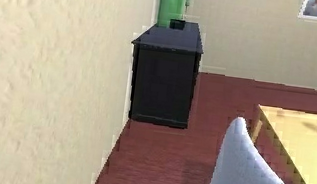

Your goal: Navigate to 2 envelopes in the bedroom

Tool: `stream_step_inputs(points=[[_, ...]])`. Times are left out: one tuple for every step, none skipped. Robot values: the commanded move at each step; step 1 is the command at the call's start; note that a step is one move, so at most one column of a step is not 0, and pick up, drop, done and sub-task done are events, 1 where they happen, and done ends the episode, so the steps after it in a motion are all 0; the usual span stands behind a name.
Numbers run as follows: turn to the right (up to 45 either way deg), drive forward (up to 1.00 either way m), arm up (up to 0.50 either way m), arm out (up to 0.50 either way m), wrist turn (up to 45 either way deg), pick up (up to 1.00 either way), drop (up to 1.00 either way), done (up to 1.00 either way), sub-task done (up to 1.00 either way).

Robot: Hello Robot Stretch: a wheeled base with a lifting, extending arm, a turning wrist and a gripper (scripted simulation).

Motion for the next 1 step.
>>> stream_step_inputs(points=[[0.0,0.10,0.00,0.00,0.0,0.00,0.00,0.00,0.00]])
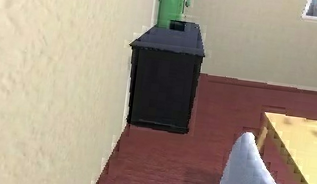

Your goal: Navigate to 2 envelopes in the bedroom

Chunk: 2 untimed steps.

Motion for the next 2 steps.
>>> stream_step_inputs(points=[[45.0,0.00,0.00,0.00,0.0,0.00,0.00,0.00,0.00],[45.0,0.00,0.00,0.00,0.0,0.00,0.00,0.00,0.00]])
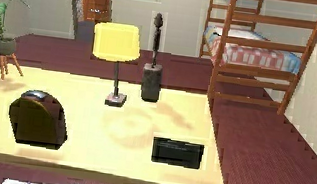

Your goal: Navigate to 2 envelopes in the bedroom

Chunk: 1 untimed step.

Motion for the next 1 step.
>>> stream_step_inputs(points=[[0.0,0.00,0.00,0.00,0.0,0.00,0.00,1.00,0.00]])
